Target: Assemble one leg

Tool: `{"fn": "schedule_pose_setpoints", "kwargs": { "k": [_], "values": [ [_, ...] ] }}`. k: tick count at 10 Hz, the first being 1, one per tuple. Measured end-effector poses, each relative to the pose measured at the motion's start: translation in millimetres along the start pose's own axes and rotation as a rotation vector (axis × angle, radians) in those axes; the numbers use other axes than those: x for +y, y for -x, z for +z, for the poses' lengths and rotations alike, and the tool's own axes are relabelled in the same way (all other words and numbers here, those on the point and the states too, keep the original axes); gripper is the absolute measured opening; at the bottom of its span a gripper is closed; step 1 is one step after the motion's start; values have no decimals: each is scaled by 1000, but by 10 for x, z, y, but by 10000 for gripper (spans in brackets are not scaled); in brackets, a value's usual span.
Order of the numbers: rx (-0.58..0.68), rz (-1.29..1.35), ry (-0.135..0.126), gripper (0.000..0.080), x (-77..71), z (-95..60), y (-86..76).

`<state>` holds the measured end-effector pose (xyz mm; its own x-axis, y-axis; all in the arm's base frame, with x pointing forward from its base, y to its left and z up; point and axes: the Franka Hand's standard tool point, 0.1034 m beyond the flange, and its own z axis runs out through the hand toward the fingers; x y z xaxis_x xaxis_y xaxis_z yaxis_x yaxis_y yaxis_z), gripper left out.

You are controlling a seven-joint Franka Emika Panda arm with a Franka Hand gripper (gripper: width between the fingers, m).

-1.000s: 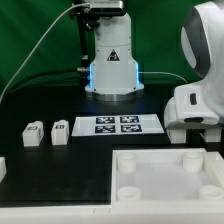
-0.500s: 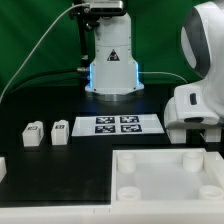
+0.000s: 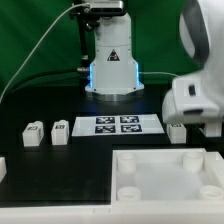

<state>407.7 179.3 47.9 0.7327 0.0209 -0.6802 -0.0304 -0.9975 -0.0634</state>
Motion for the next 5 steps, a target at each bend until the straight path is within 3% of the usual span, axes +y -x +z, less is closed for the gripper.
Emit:
{"fn": "schedule_pose_setpoints", "kwargs": {
  "k": [1, 2, 3, 4, 5],
  "values": [
    [-5, -13, -3, 292, 69, -239, 86],
    [53, -12, -7, 292, 105, -477, 68],
    [173, -37, -1, 292, 156, -820, 102],
    [269, -49, -3, 292, 201, -997, 151],
    [395, -54, -2, 292, 188, -1031, 112]
  ]
}}
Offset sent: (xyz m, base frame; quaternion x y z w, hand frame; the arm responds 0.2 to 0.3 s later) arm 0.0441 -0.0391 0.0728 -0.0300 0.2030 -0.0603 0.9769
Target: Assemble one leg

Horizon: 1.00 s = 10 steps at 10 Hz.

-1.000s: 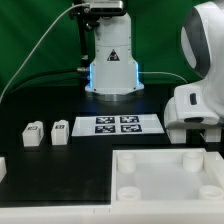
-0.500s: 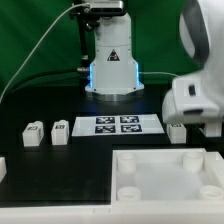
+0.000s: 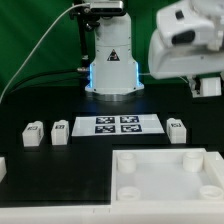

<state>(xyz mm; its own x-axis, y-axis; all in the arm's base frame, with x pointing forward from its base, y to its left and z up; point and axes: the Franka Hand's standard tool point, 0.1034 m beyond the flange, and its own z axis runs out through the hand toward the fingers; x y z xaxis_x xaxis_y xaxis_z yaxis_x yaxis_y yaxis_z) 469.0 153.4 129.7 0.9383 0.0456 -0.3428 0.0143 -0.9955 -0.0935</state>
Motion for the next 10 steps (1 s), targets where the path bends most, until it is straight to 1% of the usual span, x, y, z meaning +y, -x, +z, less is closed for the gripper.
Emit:
{"fn": "schedule_pose_setpoints", "kwargs": {
  "k": [1, 2, 3, 4, 5, 6, 7, 8, 9, 10],
  "values": [
    [94, -4, 0, 292, 0, 22, 11],
    [159, -7, -2, 292, 3, 22, 13],
    [290, -11, -11, 292, -11, -11, -56],
    [375, -33, -10, 292, 33, -47, -47],
    [425, -93, -1, 292, 208, -300, -154],
    [573, -112, 10, 292, 430, -707, -408],
    [667, -123, 18, 292, 547, -936, -550],
    [772, -118, 20, 292, 577, -1172, -692],
    [897, -117, 26, 292, 572, -1158, -698],
    [1000, -118, 42, 292, 611, -1092, -648]
  ]
}}
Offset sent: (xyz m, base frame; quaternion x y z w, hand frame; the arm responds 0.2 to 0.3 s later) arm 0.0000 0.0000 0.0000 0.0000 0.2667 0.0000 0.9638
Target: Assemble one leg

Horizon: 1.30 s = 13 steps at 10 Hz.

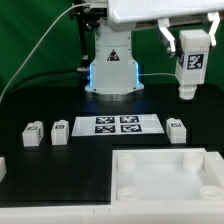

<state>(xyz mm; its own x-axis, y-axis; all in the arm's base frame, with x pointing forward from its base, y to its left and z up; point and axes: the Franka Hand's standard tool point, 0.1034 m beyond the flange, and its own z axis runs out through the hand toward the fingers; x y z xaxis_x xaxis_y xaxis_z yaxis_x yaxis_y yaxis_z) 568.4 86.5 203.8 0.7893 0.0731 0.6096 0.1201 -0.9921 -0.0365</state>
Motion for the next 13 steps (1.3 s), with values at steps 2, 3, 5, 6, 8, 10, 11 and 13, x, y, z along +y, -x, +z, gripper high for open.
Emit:
{"fn": "schedule_pose_setpoints", "kwargs": {
  "k": [2, 3, 5, 6, 8, 10, 11, 13],
  "values": [
    [53, 4, 13, 292, 37, 89, 123],
    [24, 4, 8, 292, 27, 98, 142],
    [1, -2, -10, 292, -99, 309, 328],
    [-18, 0, -26, 292, -188, 480, 341],
    [-10, 5, -40, 292, -267, 675, 214],
    [-8, 17, -44, 292, -262, 872, 152],
    [-6, 20, -46, 292, -267, 921, 126],
    [-3, 27, -46, 292, -250, 1016, 92]
  ]
}}
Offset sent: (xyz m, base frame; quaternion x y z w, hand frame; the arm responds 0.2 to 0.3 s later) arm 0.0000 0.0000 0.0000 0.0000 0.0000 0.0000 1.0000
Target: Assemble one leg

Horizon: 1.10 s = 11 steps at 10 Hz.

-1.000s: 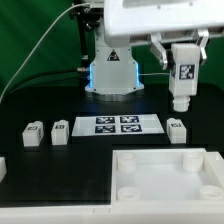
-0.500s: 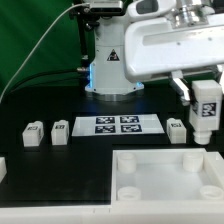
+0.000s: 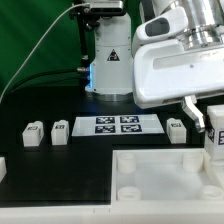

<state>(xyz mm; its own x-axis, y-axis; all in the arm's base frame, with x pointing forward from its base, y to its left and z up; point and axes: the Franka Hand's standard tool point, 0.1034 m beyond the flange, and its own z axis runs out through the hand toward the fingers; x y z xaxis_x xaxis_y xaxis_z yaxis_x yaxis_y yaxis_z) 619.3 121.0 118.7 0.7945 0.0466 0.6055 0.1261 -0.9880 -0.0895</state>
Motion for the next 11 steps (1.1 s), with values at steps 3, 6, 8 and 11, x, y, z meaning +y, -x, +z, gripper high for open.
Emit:
{"fn": "schedule_pose_setpoints", "kwargs": {
  "k": [3, 6, 8, 11],
  "values": [
    [-17, 2, 10, 292, 95, 120, 98],
    [-34, 2, 10, 292, 101, 147, 149],
    [-22, 1, 13, 292, 115, 149, 159],
    [-30, 9, 14, 292, 167, 266, 140]
  ]
}}
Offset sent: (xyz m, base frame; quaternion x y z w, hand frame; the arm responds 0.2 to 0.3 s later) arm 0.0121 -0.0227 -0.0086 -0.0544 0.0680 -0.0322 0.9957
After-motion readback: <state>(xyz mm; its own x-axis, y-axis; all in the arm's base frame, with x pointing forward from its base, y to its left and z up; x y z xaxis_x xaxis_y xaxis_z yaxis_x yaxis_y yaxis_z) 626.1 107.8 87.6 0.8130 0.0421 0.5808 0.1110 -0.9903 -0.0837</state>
